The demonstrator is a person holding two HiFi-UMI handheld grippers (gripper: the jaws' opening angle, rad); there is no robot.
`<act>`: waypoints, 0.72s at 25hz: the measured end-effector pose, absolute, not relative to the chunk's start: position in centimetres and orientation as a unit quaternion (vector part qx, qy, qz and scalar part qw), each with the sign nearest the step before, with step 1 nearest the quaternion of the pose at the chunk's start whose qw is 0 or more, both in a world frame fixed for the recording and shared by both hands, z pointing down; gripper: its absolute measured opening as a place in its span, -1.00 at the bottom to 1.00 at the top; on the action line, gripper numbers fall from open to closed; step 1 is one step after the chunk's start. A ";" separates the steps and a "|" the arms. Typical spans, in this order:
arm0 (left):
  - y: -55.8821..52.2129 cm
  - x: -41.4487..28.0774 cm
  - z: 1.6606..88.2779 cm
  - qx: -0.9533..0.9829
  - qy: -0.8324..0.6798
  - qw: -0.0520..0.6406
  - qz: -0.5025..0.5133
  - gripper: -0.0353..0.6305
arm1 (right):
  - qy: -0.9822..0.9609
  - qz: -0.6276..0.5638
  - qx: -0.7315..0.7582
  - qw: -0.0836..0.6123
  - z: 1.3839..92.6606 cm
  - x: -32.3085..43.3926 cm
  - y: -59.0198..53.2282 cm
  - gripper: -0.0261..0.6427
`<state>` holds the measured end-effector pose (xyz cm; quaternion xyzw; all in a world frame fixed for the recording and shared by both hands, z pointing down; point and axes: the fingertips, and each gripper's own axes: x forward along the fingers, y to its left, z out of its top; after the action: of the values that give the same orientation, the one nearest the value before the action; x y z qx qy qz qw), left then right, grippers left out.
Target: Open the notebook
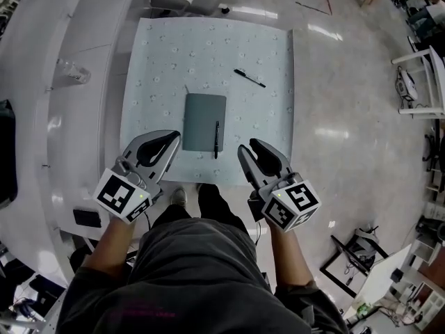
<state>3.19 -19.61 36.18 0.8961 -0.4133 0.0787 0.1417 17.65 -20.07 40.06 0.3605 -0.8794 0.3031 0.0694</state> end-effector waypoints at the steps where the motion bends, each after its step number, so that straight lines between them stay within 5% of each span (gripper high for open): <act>1: -20.1 3.5 36.3 0.894 -0.417 0.143 0.081 -0.89 | -0.880 0.305 0.356 0.071 40.2 17.9 -20.6 -0.58; 18: -25.3 4.4 40.7 0.865 -0.455 0.174 0.117 -0.89 | -0.886 0.334 0.306 0.097 45.6 18.7 -28.1 -0.58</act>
<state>4.38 -25.27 40.73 0.8654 -0.4550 0.1172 0.1742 18.70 -28.07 45.62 0.3058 -0.8862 0.3341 0.0973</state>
